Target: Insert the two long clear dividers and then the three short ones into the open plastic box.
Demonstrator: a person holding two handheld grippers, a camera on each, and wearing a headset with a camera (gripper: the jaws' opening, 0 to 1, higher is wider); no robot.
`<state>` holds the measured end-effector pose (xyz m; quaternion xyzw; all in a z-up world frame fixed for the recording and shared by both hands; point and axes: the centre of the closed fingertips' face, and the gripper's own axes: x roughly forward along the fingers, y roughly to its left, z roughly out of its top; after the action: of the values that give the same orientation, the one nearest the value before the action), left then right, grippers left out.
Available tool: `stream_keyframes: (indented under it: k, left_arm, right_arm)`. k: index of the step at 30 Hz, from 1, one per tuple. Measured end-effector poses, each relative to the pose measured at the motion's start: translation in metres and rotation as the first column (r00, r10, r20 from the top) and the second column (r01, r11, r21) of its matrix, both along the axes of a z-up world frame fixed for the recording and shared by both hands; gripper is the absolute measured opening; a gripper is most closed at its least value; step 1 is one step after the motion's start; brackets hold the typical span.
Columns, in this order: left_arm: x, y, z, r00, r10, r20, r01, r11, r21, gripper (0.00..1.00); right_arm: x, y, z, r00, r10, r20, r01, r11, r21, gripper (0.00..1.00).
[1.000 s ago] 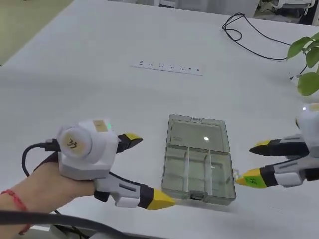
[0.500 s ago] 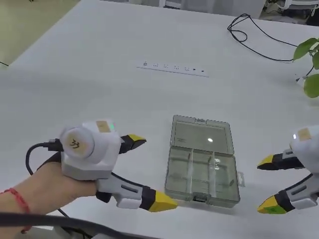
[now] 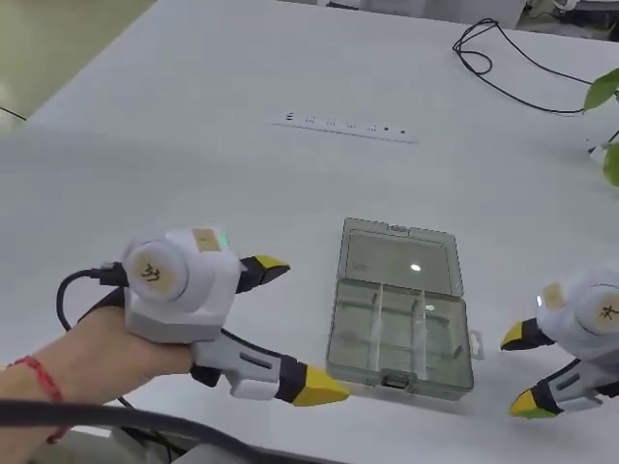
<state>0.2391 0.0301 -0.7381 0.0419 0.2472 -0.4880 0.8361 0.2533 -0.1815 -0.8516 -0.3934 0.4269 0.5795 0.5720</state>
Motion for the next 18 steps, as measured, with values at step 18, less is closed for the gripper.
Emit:
stream_keyframes:
  k: [18]
  left_arm:
    - [0.0014, -0.0004, 0.0014, 1.000, -0.001, 0.000, 0.001, 1.000, -0.006, 1.00]
  right_arm:
    - [0.0031, -0.0029, -0.0049, 0.997, 0.061, 0.056, -0.057, 0.997, -0.060, 0.38]
